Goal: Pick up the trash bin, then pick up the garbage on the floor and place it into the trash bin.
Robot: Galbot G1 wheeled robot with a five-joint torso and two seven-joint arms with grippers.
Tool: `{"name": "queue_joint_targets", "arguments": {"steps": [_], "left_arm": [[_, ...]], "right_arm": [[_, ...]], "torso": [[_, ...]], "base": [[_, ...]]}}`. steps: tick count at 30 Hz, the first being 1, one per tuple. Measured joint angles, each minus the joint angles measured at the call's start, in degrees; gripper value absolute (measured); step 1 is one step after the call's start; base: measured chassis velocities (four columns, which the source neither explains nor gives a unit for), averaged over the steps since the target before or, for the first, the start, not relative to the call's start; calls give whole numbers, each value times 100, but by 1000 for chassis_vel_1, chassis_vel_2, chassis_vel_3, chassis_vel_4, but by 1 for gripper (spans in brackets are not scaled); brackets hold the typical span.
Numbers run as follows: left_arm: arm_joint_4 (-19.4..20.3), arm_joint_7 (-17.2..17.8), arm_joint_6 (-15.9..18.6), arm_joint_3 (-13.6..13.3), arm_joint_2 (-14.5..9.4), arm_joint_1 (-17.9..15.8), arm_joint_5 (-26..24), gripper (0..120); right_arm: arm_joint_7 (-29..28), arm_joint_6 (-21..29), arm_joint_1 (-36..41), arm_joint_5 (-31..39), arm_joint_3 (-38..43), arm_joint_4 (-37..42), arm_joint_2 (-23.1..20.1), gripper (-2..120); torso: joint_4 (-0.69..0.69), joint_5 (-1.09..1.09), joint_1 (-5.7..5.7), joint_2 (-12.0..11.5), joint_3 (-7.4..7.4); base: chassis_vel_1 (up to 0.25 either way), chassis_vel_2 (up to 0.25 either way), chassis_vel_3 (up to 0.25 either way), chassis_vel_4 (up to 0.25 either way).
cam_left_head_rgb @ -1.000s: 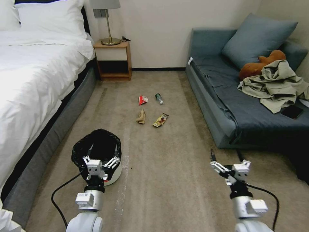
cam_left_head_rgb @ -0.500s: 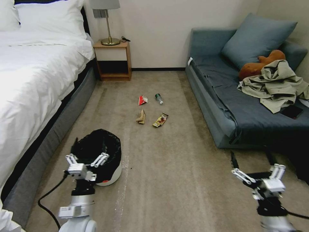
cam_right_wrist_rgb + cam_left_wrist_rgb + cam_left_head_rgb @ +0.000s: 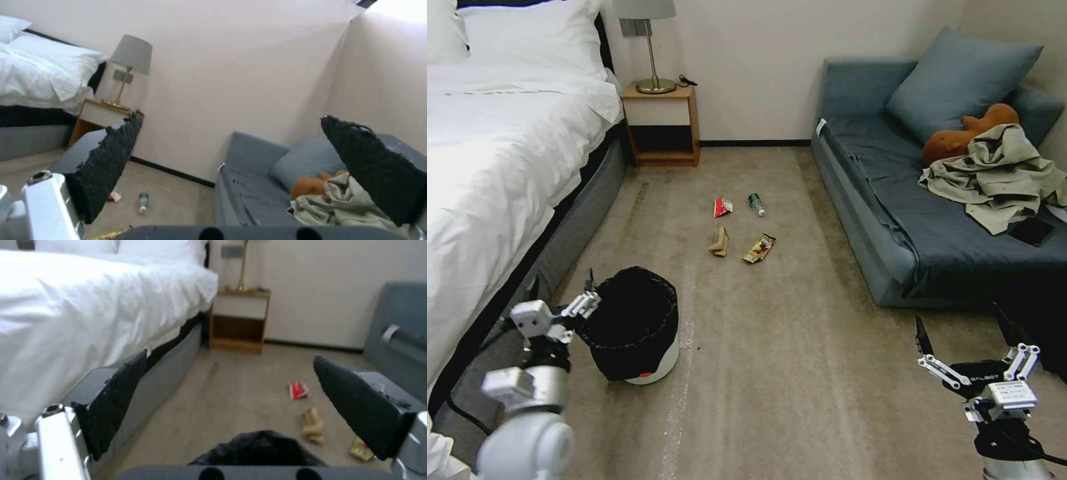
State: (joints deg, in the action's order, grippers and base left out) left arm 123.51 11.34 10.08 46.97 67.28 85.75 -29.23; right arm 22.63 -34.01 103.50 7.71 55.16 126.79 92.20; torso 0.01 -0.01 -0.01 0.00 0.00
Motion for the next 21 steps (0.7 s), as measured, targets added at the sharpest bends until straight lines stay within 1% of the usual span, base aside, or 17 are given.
{"name": "queue_joint_targets", "arguments": {"steps": [1, 2, 3, 4, 5, 6, 7, 8, 9, 10, 12, 13, 15, 16, 18, 19, 21], "left_arm": [[0, 0, 0, 0, 0, 0, 0, 100], [-23, 28, 213, 35, -152, -79, -154, 100], [-167, 86, 544, 42, -437, -249, -411, 100], [-167, 86, 544, 42, -437, -249, -411, 100], [-320, 140, 788, 12, -634, -411, -602, 100], [-388, 187, 949, -18, -744, -495, -748, 100], [-388, 187, 949, -18, -744, -495, -748, 100], [-480, 372, 1285, -92, -952, -636, -1188, 100], [-566, 623, 1821, -202, -1243, -781, -1864, 100], [-566, 623, 1821, -202, -1243, -781, -1864, 100], [-914, 1070, 2698, -446, -1983, -1204, -3334, 100], [-914, 1070, 2698, -446, -1983, -1204, -3334, 100], [-1392, 1498, 3048, -793, -2572, -1744, -4295, 100], [-1392, 1498, 3048, -793, -2572, -1744, -4295, 100], [-1944, 1837, 3231, -1180, -2947, -2345, -4878, 100], [-1944, 1837, 3231, -1180, -2947, -2345, -4878, 100], [-2455, 2064, 3289, -1564, -3305, -2867, -5386, 100]], "right_arm": [[0, 0, 0, 0, 0, 0, 0, 100], [2, 5, 5, -4, -3, 5, 0, 100], [3, 10, 11, -10, -18, 9, -1, 100], [3, 10, 11, -10, -18, 9, -1, 100], [5, 12, 17, -25, -58, 16, -1, 100], [4, 13, 17, -28, -70, 20, -2, 100], [4, 13, 17, -28, -70, 20, -2, 100], [5, 15, 18, -31, -83, 22, -2, 100], [5, 26, 28, -31, -93, 42, -3, 100], [5, 26, 28, -31, -93, 42, -3, 100], [-2, 51, 52, -14, -108, 87, -4, 100], [-2, 51, 52, -14, -108, 87, -4, 100], [-3, 54, 67, 0, -131, 87, -5, 100], [-3, 54, 67, 0, -131, 87, -5, 100], [-3, 54, 77, 3, -144, 53, -6, 100], [-3, 54, 77, 3, -144, 53, -6, 100], [-3, 55, 71, -2, -158, 3, -6, 100]], "torso": [[0, 0, 0, 0, 0], [0, 1, 0, 0, 0], [-1, 0, 0, 0, 0], [-1, 0, 0, 0, 0], [-1, -1, 0, 0, 0], [-1, -1, 0, 0, 0], [-1, -1, 0, 0, 0], [-1, -1, 0, 0, 0], [0, -1, 1, 0, 0], [0, -1, 1, 0, 0], [0, -1, 0, 0, 0], [0, -1, 0, 0, 0], [-2, 1, 0, 0, 0], [-2, 1, 0, 0, 0], [-2, 0, 0, 0, 0], [-2, 0, 0, 0, 0], [-2, -2, 1, 0, 1]], "base": [[0, 0, 0, 0], [0, 0, 0, 0], [0, 0, 0, 0], [0, 0, 0, 0], [0, 0, 0, 0], [0, 0, 0, 0], [0, 0, 0, 0], [0, 0, 0, 0], [0, 0, 0, 0], [0, 0, 0, 0], [0, 0, 0, 0], [0, 0, 0, 0], [0, 0, 0, 0], [0, 0, 0, 0], [0, 0, 0, 0], [0, 0, 0, 0], [0, 0, 0, 0]]}}
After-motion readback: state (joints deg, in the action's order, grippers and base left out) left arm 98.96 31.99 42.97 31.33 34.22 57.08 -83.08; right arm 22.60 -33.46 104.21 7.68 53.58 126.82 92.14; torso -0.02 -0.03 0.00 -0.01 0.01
